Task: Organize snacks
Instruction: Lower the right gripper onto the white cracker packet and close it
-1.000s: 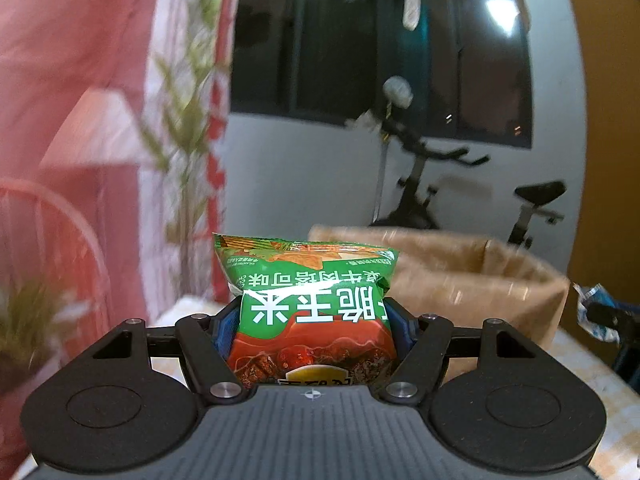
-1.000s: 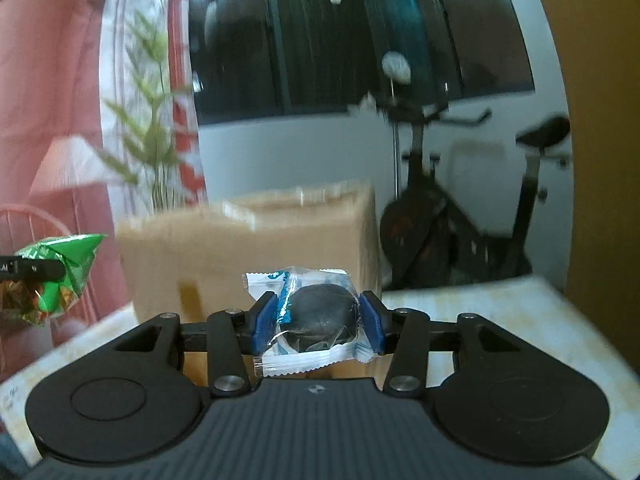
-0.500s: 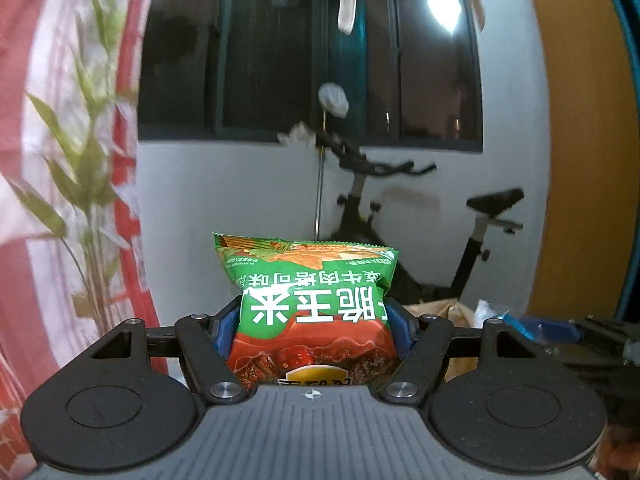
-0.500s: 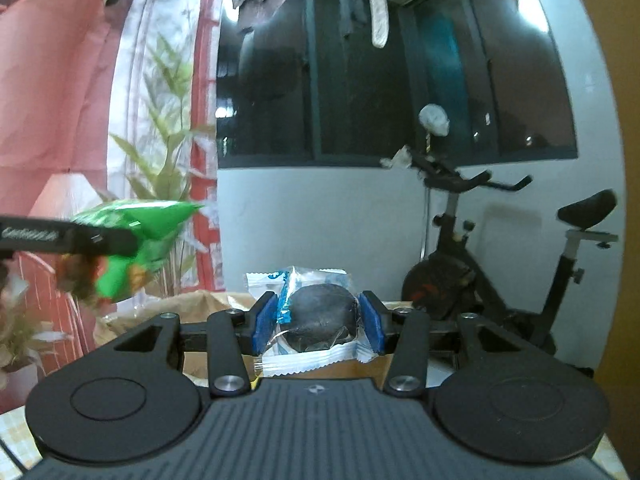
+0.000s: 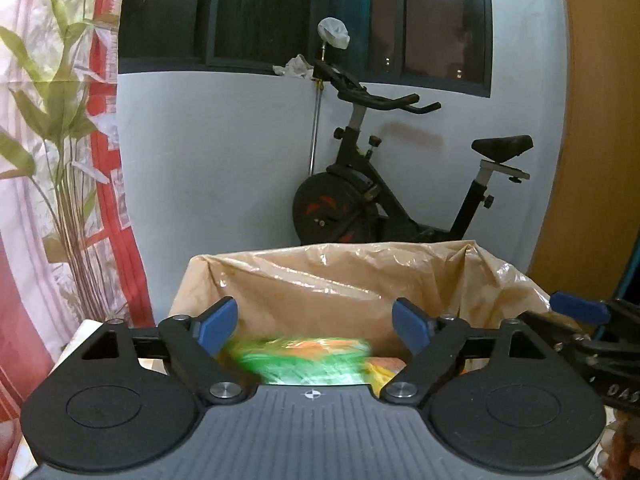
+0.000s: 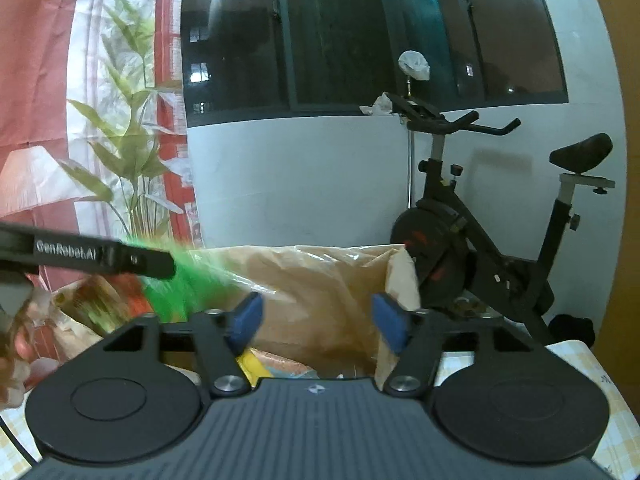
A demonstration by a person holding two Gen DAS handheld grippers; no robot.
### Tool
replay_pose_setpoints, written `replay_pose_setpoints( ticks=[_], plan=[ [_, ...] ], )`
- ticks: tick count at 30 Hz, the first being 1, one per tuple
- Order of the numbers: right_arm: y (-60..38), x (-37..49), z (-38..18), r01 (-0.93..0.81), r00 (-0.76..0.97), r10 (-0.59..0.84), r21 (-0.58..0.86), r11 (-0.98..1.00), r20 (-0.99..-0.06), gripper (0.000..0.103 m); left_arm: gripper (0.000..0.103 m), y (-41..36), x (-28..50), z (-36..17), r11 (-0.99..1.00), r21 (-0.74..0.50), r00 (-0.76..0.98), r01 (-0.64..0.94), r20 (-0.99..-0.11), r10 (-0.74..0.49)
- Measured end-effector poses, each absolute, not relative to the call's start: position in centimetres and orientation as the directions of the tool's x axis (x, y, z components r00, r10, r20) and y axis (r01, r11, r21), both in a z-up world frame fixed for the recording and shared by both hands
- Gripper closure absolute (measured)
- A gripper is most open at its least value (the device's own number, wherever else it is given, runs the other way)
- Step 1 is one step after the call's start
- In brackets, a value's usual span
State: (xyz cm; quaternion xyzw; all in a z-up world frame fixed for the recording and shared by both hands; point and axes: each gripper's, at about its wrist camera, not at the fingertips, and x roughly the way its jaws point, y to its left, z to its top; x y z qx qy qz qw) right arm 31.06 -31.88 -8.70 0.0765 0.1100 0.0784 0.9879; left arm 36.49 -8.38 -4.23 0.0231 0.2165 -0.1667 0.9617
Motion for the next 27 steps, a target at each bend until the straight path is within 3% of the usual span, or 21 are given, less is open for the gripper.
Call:
replay_pose_setpoints(
  ticks=[17, 21, 27],
  plan=[
    [-28.2, 22.4, -9.2, -0.229, 0.945, 0.274, 0.238, 0.944, -0.178, 0.034, 0.017, -2.4, 26.1, -4.2, 0.954, -0.037, 0.85, 0.297, -0.445, -0.282],
    [-26.7, 21.1, -11.0, -0.256, 0.925, 0.311, 0.247, 0.935, -0.219, 0.034, 0.017, -0.9, 24.0, -5.7, 0.959, -0.049, 0.843, 0.278, -0.466, -0.268],
    [-24.2, 20.5, -15.3, -0.284, 0.86, 0.363, 0.255, 0.924, -0.357, 0.034, 0.018, 1.3, 22.6, -8.8, 0.97, -0.065, 0.821, 0.235, -0.521, -0.234]
  ],
)
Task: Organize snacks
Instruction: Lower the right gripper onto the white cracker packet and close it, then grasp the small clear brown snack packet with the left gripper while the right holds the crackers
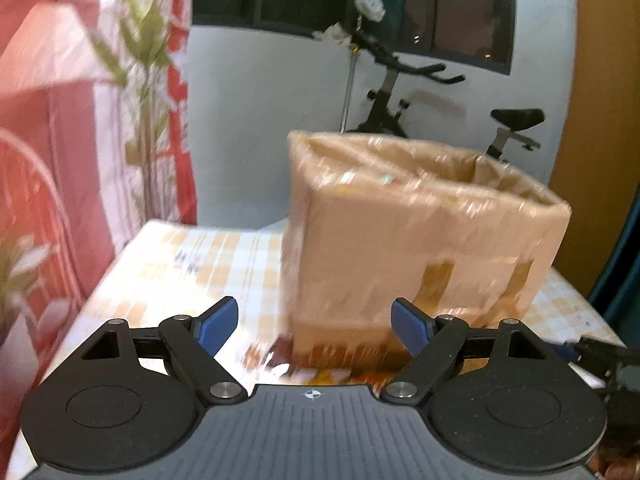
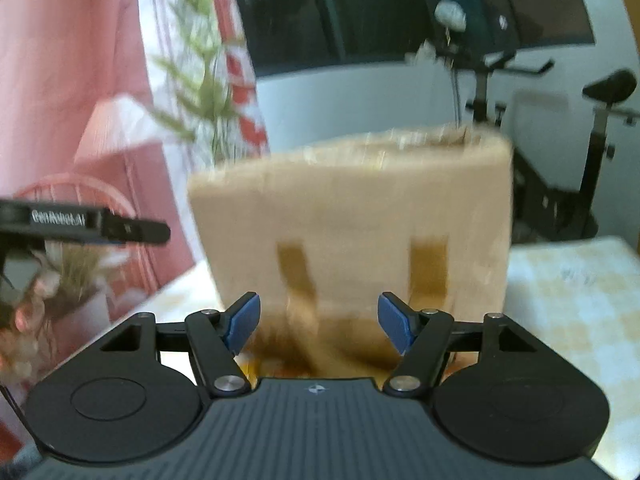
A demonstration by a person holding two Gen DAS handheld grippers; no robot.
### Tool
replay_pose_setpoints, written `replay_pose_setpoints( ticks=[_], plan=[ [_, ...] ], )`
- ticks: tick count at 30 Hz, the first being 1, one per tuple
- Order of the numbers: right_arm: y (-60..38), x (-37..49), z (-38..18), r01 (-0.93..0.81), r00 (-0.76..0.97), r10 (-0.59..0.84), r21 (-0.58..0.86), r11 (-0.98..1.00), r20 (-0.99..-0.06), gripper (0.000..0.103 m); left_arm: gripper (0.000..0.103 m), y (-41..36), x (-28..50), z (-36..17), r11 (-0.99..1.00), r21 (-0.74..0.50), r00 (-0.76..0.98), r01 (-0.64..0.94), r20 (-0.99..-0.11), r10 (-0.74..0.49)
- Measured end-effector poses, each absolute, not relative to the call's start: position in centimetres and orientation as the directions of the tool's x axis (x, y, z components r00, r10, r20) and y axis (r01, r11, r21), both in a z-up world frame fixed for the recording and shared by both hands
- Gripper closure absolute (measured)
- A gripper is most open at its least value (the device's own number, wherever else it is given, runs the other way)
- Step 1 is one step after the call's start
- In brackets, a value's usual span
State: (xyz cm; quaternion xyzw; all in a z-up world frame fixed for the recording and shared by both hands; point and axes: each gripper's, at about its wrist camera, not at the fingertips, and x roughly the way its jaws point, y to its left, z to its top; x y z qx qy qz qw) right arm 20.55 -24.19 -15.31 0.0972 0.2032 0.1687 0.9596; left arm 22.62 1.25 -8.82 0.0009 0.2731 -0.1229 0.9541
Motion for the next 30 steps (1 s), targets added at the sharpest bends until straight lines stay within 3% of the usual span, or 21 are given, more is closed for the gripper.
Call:
replay_pose_setpoints(
  ticks=[7, 21, 25, 30],
  plan=[
    [-21.4, 20.6, -19.7, -0.356, 0.747, 0.421, 0.225, 0.907, -0.515, 0.034, 0.019, 2.6, 22.3, -12.1, 0.979, -0.05, 0.797, 0.199, -0.574, -0.191],
    [-18.5, 19.5, -23.2, -0.5, 0.62, 0.484, 0.165, 0.85, -0.617, 0.034, 0.025, 1.3, 22.0, -14.6, 0.974, -0.065, 0.757, 0.216, -0.619, -0.209],
    [-19.0, 19.4, -23.2, -0.501, 0.636, 0.473, 0.141, 0.854, -0.609, 0.054, 0.028, 1.4, 22.0, -15.2, 0.975, -0.086, 0.745, 0.206, -0.632, -0.213],
    [-21.0, 19.5, -23.2, -0.444, 0.662, 0.435, 0.148, 0.884, -0.61, 0.054, 0.033, 1.8, 22.5, -16.0, 0.977, -0.078, 0.735, 0.199, -0.648, -0.201]
  ],
)
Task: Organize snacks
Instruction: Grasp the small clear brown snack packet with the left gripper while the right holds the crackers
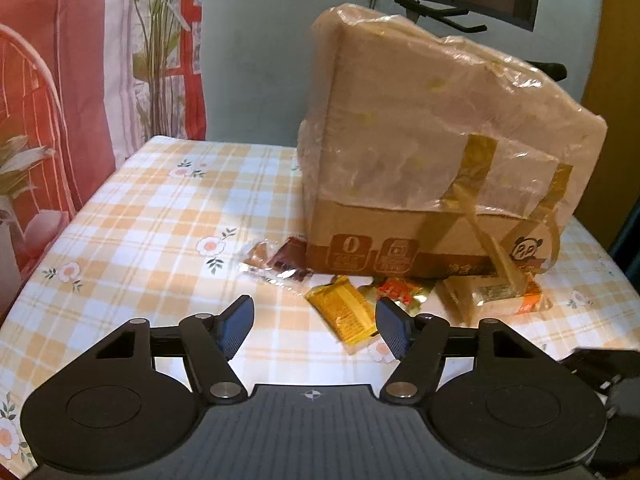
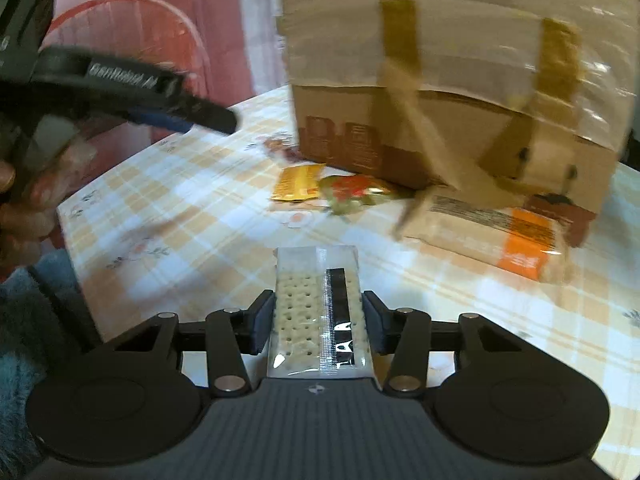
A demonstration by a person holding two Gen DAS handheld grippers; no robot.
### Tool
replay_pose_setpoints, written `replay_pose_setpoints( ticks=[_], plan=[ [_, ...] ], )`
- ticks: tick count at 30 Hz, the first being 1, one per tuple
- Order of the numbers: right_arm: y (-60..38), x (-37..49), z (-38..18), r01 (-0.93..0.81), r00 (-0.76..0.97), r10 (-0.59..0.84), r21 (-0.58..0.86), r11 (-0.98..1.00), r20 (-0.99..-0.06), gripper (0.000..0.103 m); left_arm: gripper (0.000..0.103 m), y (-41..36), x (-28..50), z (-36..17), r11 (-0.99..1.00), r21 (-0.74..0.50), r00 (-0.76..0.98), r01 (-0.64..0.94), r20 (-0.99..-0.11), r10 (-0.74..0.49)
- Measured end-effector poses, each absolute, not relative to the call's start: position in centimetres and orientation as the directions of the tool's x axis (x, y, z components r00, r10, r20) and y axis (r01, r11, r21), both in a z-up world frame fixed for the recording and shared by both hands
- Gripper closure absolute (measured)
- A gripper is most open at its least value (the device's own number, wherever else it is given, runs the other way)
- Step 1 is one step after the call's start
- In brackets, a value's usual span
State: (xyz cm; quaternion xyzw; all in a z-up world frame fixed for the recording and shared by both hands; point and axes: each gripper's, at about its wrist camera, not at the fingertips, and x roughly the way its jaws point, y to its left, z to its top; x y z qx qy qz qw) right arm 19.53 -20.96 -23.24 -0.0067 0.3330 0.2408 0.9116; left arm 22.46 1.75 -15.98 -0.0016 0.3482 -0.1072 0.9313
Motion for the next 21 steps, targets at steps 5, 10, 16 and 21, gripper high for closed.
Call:
replay_pose_setpoints(
  ticks=[5, 10, 16, 21],
  plan=[
    [-24.5, 19.7, -23.5, -0.286, 0.722, 0.325, 0.164, 0.944, -0.611, 0.054, 0.034, 2.4, 23.9, -16.7, 0.985, -0.043, 0.737, 0.168, -0.657, -0.155],
    [-26.2, 19.9, -23.7, -0.168, 0.762, 0.22, 0.142, 0.975, -0.609, 0.054, 0.034, 2.7, 26.7, -17.3, 0.985, 0.013, 0.747, 0.17, -0.654, -0.12],
    [-26.4, 19.9, -24.1, -0.158, 0.781, 0.196, 0.117, 0.981, -0.593, 0.054, 0.034, 2.6, 29.6, -19.0, 0.973, 0.06, 0.734, 0.222, -0.668, -0.126],
    [-26.7, 19.8, -24.3, -0.161, 0.786, 0.199, 0.116, 0.98, -0.585, 0.054, 0.052, 2.9, 31.0, -19.7, 0.976, 0.066, 0.75, 0.208, -0.651, -0.116]
  ],
)
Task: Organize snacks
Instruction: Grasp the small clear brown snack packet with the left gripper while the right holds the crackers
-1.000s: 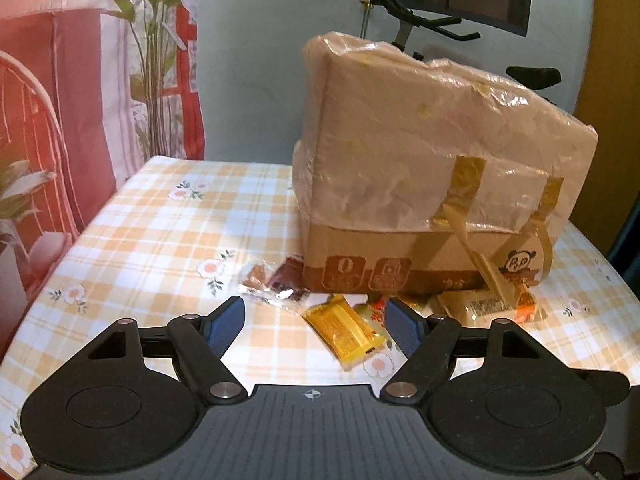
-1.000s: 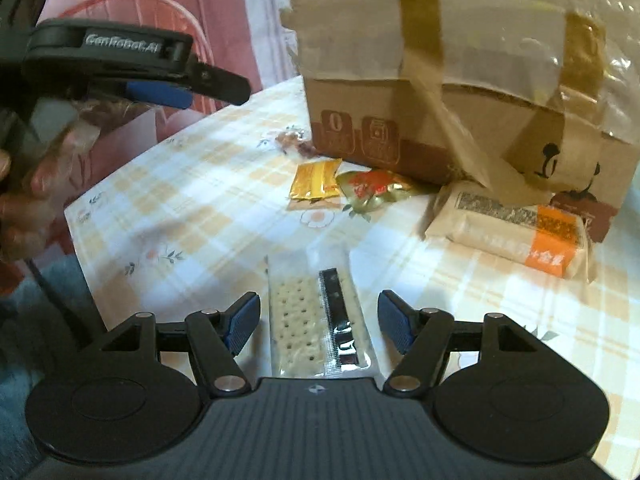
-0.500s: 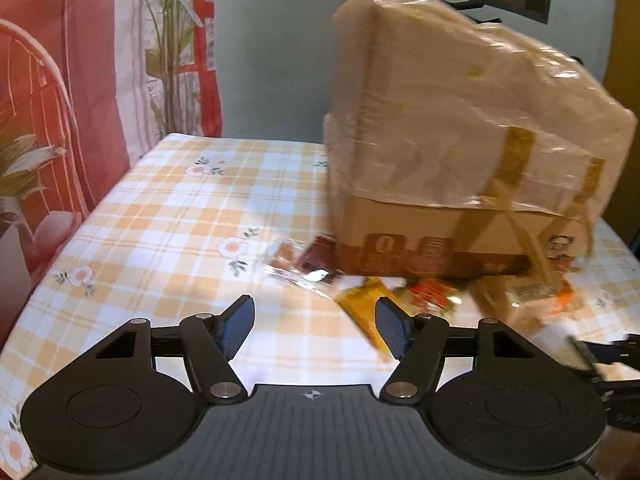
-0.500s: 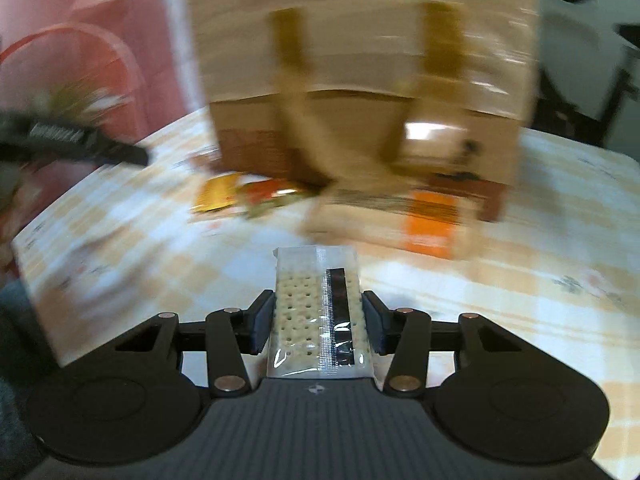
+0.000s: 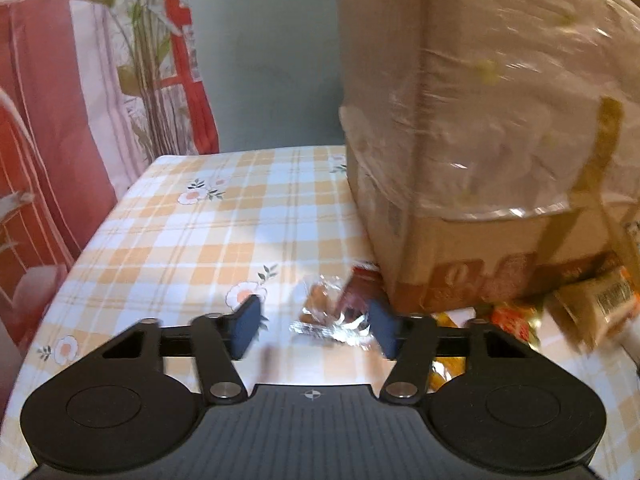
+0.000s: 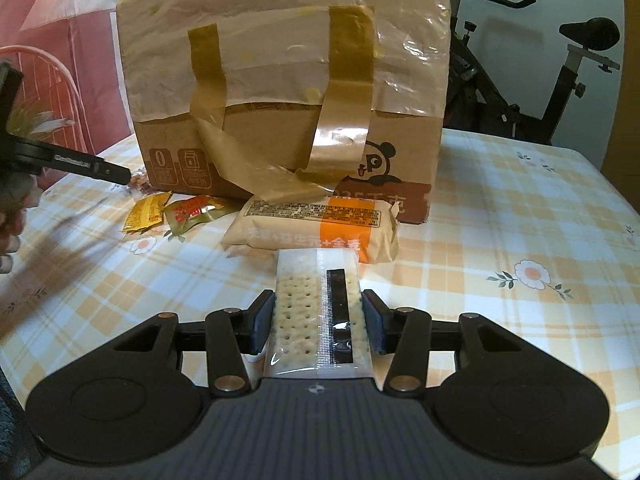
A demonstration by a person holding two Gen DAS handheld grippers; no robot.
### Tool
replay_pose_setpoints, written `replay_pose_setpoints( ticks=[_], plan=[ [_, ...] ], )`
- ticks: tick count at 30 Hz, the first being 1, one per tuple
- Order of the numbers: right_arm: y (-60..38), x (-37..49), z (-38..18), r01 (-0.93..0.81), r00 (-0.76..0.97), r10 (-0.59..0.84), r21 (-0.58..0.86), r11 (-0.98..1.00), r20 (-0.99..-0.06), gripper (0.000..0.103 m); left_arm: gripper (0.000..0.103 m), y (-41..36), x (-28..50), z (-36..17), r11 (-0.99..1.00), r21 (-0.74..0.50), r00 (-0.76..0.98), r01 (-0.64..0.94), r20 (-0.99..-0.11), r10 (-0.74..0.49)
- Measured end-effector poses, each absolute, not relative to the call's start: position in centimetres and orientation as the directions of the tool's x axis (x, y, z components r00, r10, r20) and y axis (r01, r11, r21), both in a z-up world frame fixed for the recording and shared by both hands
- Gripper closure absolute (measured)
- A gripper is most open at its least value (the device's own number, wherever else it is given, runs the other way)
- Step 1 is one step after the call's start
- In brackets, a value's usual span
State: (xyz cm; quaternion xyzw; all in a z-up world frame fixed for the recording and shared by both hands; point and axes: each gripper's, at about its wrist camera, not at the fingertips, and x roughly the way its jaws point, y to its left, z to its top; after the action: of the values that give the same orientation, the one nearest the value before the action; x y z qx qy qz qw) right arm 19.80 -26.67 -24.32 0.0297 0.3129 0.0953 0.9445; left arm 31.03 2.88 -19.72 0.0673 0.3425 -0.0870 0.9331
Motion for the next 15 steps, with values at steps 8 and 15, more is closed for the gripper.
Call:
replay_pose_setpoints(
  ticks=[8, 15],
  plan=[
    [-26.3, 19.8, -24.3, -0.163, 0.788, 0.191, 0.101, 0.981, -0.585, 0.054, 0.065, 2.8, 33.5, -20.9, 0.983, 0.015, 0.722, 0.184, -0.681, -0.125],
    [-26.3, 19.8, -24.4, -0.164, 0.788, 0.192, 0.101, 0.981, -0.585, 0.054, 0.085, 2.2, 32.7, -20.9, 0.988, 0.018, 0.726, 0.152, -0.68, -0.099]
  ],
)
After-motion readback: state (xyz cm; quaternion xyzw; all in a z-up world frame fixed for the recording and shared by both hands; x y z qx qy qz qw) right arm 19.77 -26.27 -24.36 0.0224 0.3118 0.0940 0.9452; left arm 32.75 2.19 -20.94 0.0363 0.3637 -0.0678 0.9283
